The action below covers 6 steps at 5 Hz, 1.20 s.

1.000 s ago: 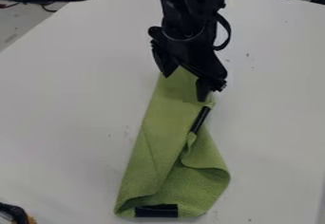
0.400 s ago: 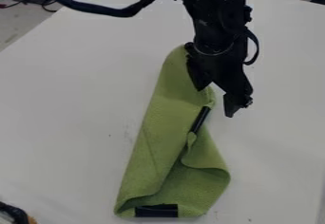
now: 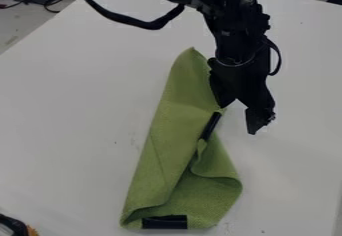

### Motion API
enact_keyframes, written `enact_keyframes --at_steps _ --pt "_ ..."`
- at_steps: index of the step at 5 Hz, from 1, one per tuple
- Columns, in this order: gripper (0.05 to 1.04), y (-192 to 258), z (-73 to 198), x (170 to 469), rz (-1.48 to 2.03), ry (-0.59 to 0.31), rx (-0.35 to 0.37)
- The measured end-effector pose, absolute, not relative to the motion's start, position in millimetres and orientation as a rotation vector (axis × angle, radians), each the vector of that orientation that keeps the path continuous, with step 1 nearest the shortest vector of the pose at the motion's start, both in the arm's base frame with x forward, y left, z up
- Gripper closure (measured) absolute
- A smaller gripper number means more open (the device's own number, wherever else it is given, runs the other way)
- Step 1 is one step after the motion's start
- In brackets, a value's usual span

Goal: Unfold the cloth from left to right

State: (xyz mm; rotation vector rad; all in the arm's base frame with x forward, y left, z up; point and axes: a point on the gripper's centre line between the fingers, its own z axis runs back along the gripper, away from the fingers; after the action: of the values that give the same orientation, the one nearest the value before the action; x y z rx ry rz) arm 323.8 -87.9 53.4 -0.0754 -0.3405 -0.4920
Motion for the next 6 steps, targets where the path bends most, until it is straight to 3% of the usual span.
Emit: enact_keyframes --at_steps 1,4,6 --pt "0.082 -85 45 322 -0.482 -0.332 -0.097" --pt "0.082 -68 43 304 -0.446 -0.296 -0.044" --pt "0.083 -62 40 294 -0.396 -0.323 -0.058"
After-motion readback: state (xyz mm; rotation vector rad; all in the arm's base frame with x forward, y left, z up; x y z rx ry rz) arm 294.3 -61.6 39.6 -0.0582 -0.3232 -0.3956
